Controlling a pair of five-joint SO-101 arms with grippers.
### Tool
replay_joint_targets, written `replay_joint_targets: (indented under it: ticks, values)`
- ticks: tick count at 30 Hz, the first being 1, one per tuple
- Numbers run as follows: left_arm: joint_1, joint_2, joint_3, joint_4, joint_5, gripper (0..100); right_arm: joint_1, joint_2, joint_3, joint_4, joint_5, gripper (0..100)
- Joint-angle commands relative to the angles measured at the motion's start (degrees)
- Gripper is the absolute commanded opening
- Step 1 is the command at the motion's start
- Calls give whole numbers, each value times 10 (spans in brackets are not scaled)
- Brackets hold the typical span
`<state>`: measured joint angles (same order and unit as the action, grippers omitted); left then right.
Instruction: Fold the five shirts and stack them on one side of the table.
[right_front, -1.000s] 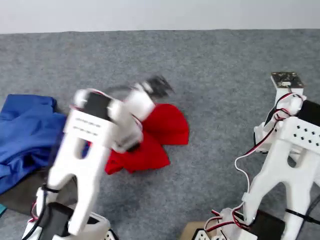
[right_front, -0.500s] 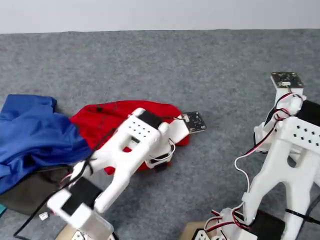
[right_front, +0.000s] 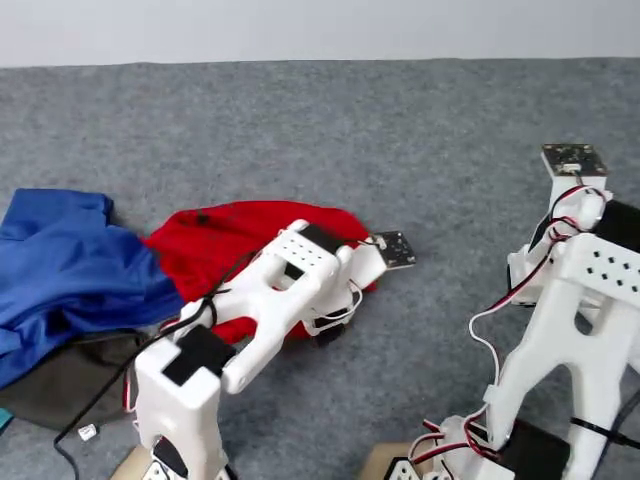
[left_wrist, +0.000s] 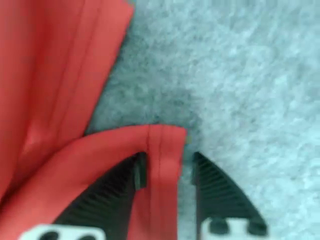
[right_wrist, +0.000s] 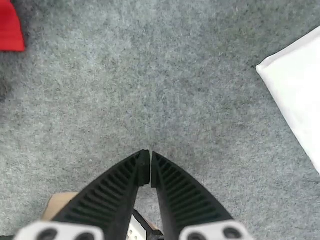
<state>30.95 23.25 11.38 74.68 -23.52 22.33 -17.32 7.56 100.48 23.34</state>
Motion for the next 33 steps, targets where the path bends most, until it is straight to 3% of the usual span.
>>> replay_joint_targets:
  ticks: [1,6,14,21,33]
  values:
    - [-7,21,-61,20,7,6,-3,-24,-4,23,5,9]
    - [-39,-26,-133,96,8,6,-3,-24,-4,24,5,9]
    - [-96,-218,-240,196,9,6,-5,-24,-4,24,5,9]
    - [-208,-338,-263,258,9,6,-20,-24,-4,23,6,9]
    - [-520,-379,-138,258,-18,6,-258,-16,-3,-7,3,9]
